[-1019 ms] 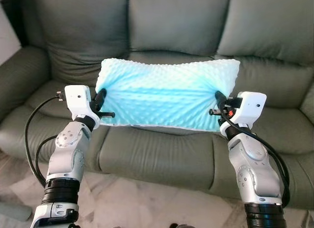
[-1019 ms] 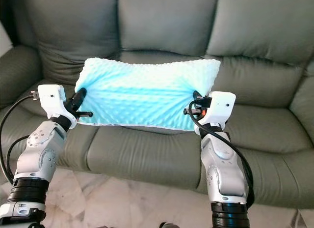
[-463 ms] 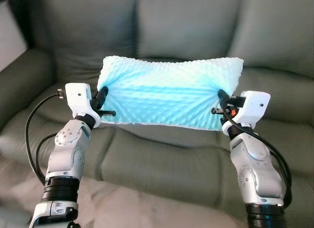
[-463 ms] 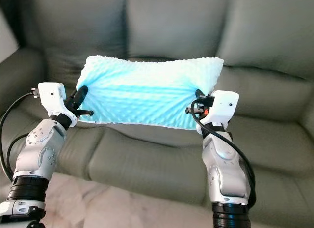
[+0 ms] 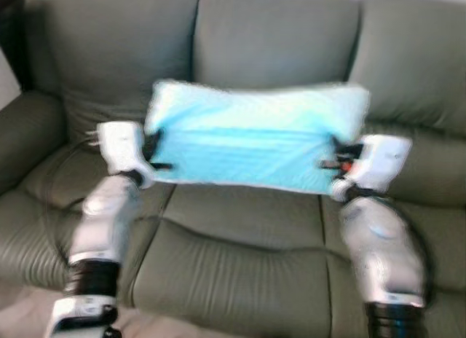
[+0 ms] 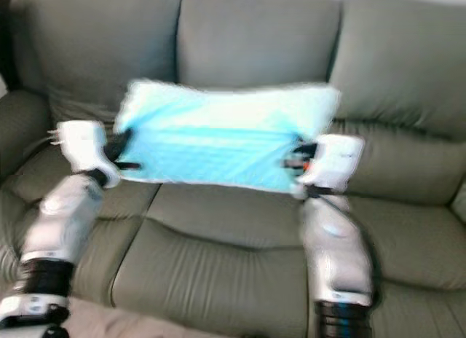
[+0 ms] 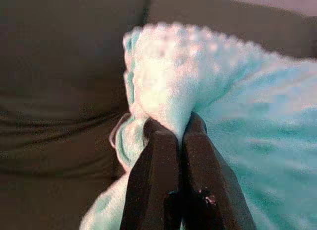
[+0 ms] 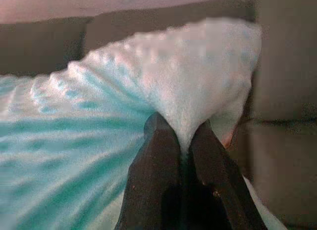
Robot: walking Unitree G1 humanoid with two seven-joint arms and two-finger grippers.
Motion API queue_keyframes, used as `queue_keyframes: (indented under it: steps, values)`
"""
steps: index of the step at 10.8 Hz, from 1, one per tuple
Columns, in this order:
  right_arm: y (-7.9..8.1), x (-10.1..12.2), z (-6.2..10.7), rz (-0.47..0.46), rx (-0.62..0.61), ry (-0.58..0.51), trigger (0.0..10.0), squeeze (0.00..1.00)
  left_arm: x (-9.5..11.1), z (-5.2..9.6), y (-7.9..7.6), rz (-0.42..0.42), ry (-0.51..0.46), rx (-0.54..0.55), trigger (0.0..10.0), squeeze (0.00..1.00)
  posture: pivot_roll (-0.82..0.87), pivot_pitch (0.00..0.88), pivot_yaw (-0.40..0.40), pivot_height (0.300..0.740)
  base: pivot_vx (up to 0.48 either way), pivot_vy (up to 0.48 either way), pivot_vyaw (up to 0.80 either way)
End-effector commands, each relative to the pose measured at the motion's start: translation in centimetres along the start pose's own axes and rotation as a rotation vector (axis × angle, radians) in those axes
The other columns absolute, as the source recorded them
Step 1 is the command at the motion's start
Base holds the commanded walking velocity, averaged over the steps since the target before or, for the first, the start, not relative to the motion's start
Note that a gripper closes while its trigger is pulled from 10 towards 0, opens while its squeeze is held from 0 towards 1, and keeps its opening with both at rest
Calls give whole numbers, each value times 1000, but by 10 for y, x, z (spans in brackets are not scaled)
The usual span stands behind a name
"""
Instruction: Move the pillow to the sofa
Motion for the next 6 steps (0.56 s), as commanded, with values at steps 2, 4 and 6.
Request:
queue_keyframes:
  steps: [2,4,6]
  values:
    - [-7,9,0,10,-22,-25,10000,0,-2,0,-1,16,14,6,10000,0,-169,95,16,740,0,0,-659]
    - [-6,9,0,13,-24,-25,10000,0,-7,-1,-3,20,47,-6,10000,0,-170,98,19,740,0,0,-763]
    - [-7,6,2,5,-33,-20,10000,0,-15,-2,-3,22,88,-17,10000,0,-169,106,22,740,0,0,-384]
Point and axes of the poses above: a point about 5 cm out from each wrist's last joint towards the gripper, its own z axis pointing back from the gripper into the wrist, its own x axis along the axis of the wrist's last joint, y = z × x, the point moved 4 cm from there along -z, pointing out of the wrist towards the gripper, and after that the axes turned 13 degrees about -z, right-handed, at the moved point
